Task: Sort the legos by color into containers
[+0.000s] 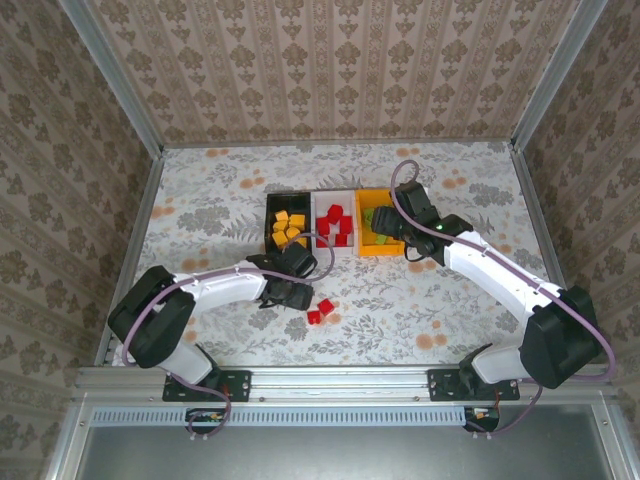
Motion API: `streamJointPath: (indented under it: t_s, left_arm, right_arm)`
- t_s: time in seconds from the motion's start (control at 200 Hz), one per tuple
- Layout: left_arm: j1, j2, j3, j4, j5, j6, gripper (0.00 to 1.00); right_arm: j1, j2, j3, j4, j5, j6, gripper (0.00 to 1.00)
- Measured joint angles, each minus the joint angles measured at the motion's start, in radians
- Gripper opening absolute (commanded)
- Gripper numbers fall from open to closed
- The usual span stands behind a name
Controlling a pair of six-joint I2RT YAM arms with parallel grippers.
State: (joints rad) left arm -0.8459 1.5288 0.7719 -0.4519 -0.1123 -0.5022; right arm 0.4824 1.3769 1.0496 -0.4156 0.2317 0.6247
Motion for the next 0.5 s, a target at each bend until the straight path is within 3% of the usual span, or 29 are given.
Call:
streamJointPath:
  t_s: [0.5]
  left_arm:
    - [-0.011, -0.098, 0.068, -0.092, -0.013, 0.002, 0.64]
  right_arm:
    - [0.0, 0.0, -0.01, 0.0, 0.0, 0.004, 0.76]
